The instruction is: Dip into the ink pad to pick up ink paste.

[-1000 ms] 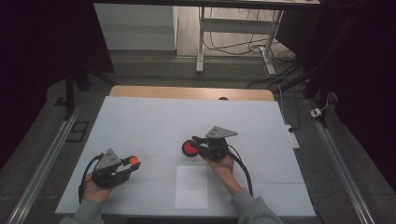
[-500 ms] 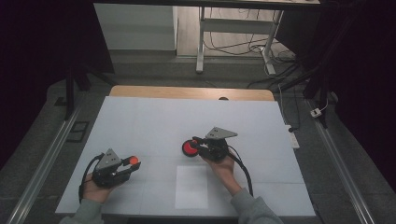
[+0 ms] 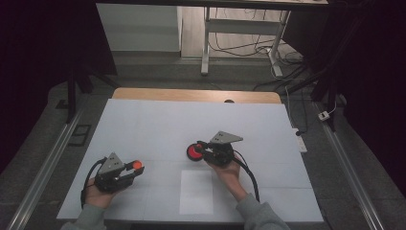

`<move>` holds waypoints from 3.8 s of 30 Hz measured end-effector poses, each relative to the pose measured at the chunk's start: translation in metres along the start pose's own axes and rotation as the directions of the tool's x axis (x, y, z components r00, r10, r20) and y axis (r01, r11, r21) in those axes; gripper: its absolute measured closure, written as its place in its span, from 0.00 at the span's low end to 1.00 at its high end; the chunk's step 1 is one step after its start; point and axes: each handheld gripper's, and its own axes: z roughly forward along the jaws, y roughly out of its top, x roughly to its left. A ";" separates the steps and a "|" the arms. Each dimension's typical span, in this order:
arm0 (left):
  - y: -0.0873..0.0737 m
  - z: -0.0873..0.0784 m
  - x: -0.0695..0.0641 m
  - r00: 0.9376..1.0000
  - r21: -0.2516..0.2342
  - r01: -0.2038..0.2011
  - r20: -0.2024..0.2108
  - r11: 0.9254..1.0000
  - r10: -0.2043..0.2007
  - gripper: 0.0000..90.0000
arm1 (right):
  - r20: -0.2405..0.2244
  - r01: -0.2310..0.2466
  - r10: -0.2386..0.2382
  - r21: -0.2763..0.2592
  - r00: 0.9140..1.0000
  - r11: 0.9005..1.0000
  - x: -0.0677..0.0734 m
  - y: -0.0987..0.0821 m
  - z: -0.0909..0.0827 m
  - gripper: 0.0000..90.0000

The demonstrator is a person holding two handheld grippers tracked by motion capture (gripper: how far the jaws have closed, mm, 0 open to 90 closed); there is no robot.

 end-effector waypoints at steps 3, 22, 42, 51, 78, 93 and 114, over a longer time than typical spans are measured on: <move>-0.001 0.001 0.000 1.000 0.002 0.003 0.001 1.000 -0.003 0.73 | -0.006 0.000 0.000 0.001 1.000 1.000 0.001 0.000 0.000 0.80; -0.001 0.001 0.001 1.000 -0.004 0.004 0.012 1.000 -0.004 0.73 | -0.043 -0.008 0.007 -0.013 0.999 1.000 0.010 0.002 -0.001 0.80; -0.001 0.001 0.001 1.000 0.001 0.003 0.017 1.000 -0.003 0.73 | -0.054 -0.002 0.002 -0.009 0.999 1.000 0.014 0.001 -0.002 0.80; -0.001 0.001 0.001 1.000 0.001 0.003 0.017 1.000 -0.003 0.73 | -0.061 0.006 -0.006 -0.006 0.998 1.000 0.016 0.002 -0.004 0.80; 0.000 0.001 0.000 1.000 -0.002 0.003 0.017 1.000 -0.003 0.73 | -0.088 0.016 -0.017 -0.012 0.996 1.000 0.025 0.002 -0.014 0.80; 0.000 0.000 0.000 1.000 -0.005 0.007 0.015 1.000 -0.007 0.73 | -0.089 0.017 -0.015 0.018 0.996 1.000 0.027 -0.009 -0.031 0.80; 0.000 0.001 0.001 1.000 -0.003 0.009 0.022 1.000 -0.009 0.73 | -0.116 0.019 -0.014 0.041 0.993 0.999 0.032 -0.024 -0.053 0.80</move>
